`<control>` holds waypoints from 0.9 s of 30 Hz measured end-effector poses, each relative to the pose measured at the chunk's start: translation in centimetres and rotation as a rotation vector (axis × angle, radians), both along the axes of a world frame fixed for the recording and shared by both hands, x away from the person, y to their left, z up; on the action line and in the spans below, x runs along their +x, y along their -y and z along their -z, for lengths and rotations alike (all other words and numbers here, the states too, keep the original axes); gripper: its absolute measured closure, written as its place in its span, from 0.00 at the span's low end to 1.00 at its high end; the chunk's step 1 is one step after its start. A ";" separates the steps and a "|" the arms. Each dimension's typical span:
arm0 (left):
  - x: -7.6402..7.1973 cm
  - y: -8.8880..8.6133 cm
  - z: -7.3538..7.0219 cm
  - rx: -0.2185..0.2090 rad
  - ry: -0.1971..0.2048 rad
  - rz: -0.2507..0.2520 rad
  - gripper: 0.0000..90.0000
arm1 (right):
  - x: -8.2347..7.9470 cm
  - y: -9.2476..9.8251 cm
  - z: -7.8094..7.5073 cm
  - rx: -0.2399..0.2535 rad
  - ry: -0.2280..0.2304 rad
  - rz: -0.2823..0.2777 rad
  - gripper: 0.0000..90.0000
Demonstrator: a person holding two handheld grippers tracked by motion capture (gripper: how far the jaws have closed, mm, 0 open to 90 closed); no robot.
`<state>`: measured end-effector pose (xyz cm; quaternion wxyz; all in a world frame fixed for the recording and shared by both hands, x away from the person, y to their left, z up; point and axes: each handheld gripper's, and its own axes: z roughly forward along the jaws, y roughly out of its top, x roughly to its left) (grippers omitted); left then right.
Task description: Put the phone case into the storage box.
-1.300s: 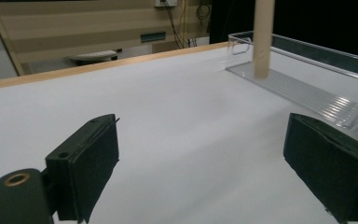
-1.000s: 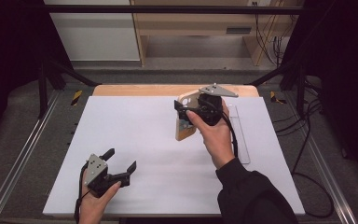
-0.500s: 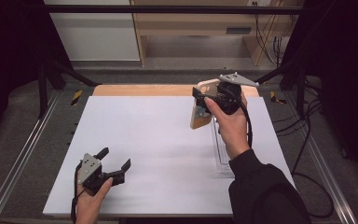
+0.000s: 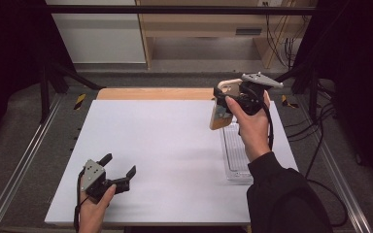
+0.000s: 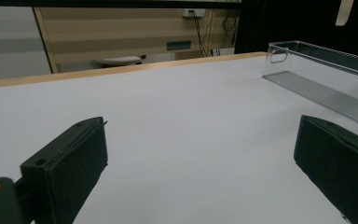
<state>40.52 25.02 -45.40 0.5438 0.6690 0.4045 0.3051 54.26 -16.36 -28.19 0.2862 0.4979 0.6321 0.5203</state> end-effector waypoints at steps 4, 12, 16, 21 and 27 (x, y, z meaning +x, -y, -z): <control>0.0 0.0 0.0 0.006 0.001 -0.001 0.02 | 0.1 0.4 0.0 0.000 0.004 0.010 0.13; 0.0 -0.1 0.1 0.000 0.000 -0.007 0.02 | 0.4 1.3 0.0 -0.019 0.006 0.039 0.13; 0.0 0.0 0.0 0.003 0.001 -0.002 0.02 | 0.6 2.1 0.1 -0.018 0.007 0.061 0.13; 0.0 -0.2 0.1 0.000 0.001 -0.009 0.02 | 0.8 3.1 0.2 -0.010 0.006 0.094 0.13; 0.0 -0.1 0.1 0.004 0.002 -0.007 0.02 | 1.1 3.7 0.5 -0.027 0.003 0.107 0.13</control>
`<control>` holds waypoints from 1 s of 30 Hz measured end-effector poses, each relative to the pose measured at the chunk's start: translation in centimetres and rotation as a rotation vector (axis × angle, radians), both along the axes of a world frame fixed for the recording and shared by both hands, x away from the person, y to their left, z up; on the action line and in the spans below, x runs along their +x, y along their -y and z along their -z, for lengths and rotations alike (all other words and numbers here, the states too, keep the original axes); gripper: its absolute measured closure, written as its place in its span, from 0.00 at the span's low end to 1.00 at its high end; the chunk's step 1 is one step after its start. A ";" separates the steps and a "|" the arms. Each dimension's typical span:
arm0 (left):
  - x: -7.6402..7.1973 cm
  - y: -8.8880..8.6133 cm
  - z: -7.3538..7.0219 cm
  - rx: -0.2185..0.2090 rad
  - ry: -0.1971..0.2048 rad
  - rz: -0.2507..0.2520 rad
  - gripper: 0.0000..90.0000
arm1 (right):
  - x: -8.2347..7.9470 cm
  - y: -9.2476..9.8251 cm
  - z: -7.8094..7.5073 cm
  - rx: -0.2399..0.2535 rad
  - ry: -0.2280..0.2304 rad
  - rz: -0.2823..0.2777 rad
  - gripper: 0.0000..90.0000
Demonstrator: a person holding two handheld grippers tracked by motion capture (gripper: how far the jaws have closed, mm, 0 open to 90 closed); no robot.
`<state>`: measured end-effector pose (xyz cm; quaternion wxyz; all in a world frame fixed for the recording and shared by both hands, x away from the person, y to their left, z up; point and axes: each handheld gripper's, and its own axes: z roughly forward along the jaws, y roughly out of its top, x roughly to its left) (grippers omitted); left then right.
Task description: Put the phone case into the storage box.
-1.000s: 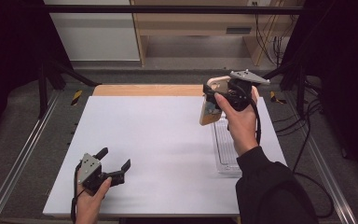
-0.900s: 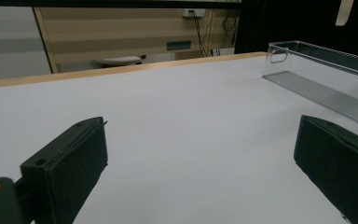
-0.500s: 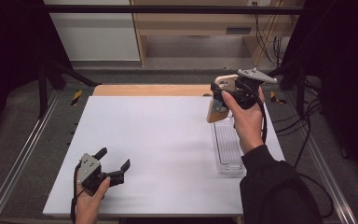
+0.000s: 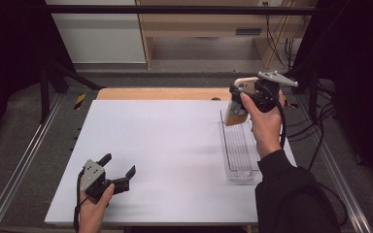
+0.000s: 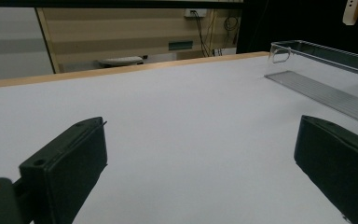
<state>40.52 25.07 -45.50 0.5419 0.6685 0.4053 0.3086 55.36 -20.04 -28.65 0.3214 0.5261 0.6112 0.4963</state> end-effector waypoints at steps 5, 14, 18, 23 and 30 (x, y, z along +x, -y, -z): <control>0.0 0.0 0.0 -0.005 0.005 0.000 0.02 | 0.2 0.5 0.4 -0.008 -0.005 0.015 0.13; 0.0 0.0 0.0 -0.001 0.009 0.004 0.02 | 0.4 1.0 0.8 -0.025 0.028 0.052 0.13; 0.0 -0.1 0.0 -0.002 0.011 0.003 0.02 | 0.6 1.2 1.0 -0.024 0.021 0.057 0.13; 0.0 -0.1 0.0 -0.002 0.016 0.003 0.02 | 0.8 1.3 1.4 -0.028 0.012 0.060 0.12; -0.1 0.0 -0.1 0.001 0.022 0.009 0.02 | 1.4 1.3 2.3 -0.032 -0.007 0.068 0.12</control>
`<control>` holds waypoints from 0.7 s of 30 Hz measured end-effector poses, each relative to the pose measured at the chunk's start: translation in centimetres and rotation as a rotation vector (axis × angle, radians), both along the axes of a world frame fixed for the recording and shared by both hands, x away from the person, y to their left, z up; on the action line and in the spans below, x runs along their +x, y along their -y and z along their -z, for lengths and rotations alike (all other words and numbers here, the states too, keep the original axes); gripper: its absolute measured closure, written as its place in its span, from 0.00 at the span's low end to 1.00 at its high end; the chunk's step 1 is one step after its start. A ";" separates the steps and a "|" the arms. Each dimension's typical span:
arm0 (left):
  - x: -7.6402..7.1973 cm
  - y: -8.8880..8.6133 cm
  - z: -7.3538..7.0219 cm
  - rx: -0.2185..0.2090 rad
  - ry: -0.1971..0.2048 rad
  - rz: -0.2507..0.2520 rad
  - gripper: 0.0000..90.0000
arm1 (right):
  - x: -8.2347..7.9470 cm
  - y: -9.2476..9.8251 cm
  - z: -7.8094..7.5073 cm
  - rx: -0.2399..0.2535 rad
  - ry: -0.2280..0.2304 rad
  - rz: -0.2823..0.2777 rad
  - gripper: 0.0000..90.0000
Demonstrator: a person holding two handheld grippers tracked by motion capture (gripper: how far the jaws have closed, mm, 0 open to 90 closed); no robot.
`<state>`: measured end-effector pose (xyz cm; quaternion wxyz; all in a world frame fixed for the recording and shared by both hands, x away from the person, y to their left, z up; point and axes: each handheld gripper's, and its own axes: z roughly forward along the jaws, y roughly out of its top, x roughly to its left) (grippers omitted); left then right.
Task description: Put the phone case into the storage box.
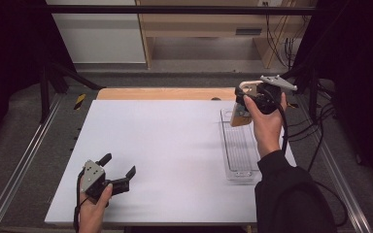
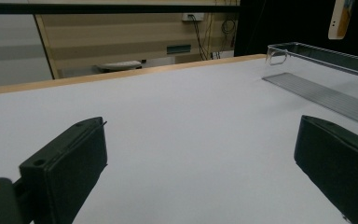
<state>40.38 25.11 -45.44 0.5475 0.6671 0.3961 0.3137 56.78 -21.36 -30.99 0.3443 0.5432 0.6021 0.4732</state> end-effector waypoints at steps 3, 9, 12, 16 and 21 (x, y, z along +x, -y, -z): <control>0.0 0.0 0.0 0.000 0.004 0.000 0.02 | 0.4 -0.2 0.3 -0.005 -0.006 0.002 0.12; 0.0 -0.1 -0.1 -0.005 0.010 -0.010 0.02 | 1.3 -0.5 1.0 -0.015 -0.023 0.000 0.12; 0.0 -0.2 -0.1 -0.003 0.012 -0.011 0.02 | 1.9 -0.5 1.5 -0.018 -0.034 0.003 0.12; 0.0 -0.2 -0.1 -0.003 0.017 -0.009 0.02 | 2.4 -0.5 2.0 -0.022 -0.045 0.011 0.12; 0.0 -0.3 -0.1 -0.010 0.021 -0.009 0.02 | 2.9 -0.8 2.5 -0.024 -0.056 0.013 0.12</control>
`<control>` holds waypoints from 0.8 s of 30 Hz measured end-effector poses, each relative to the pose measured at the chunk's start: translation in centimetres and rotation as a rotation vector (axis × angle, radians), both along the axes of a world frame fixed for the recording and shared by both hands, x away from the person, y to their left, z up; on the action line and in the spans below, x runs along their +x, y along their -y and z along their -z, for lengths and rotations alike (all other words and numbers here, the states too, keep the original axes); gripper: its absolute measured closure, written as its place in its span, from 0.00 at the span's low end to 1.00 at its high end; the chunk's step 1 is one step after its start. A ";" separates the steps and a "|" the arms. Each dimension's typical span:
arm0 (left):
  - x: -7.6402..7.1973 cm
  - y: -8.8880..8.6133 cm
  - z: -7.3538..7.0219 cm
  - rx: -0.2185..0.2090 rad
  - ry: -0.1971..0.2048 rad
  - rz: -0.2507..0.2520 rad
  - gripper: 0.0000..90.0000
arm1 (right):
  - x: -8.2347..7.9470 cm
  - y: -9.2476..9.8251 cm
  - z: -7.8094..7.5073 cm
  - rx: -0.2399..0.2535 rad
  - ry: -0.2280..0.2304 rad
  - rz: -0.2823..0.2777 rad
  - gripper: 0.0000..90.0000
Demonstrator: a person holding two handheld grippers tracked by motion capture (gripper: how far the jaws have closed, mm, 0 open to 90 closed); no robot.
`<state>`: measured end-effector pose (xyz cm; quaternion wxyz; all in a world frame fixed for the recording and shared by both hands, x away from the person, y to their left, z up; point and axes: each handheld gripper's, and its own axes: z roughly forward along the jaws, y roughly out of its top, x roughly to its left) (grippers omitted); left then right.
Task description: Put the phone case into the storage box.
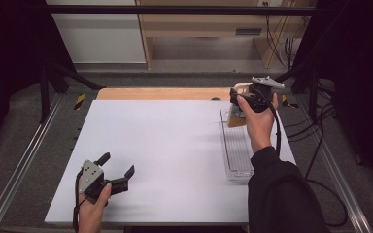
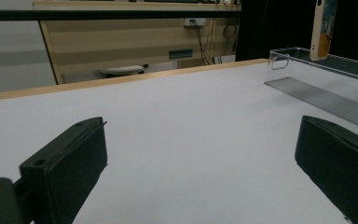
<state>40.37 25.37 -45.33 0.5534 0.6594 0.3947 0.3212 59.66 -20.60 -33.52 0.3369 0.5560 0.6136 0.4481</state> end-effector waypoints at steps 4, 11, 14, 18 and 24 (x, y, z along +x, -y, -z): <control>0.0 0.0 0.0 -0.001 0.002 0.000 0.02 | 0.3 -0.3 0.3 -0.017 0.000 0.008 0.12; -0.1 -0.1 -0.1 0.001 0.006 0.002 0.02 | 0.4 -0.6 1.4 -0.023 -0.004 0.021 0.12; -0.1 -0.2 -0.1 0.002 0.008 0.001 0.02 | 0.5 -0.4 1.8 -0.019 -0.008 0.030 0.12; -0.1 -0.2 -0.1 0.001 0.008 0.001 0.02 | 0.7 -0.2 2.2 -0.011 -0.019 0.034 0.12; -0.1 -0.1 -0.1 0.003 0.009 0.003 0.02 | 0.8 -0.4 2.3 -0.007 -0.013 0.028 0.13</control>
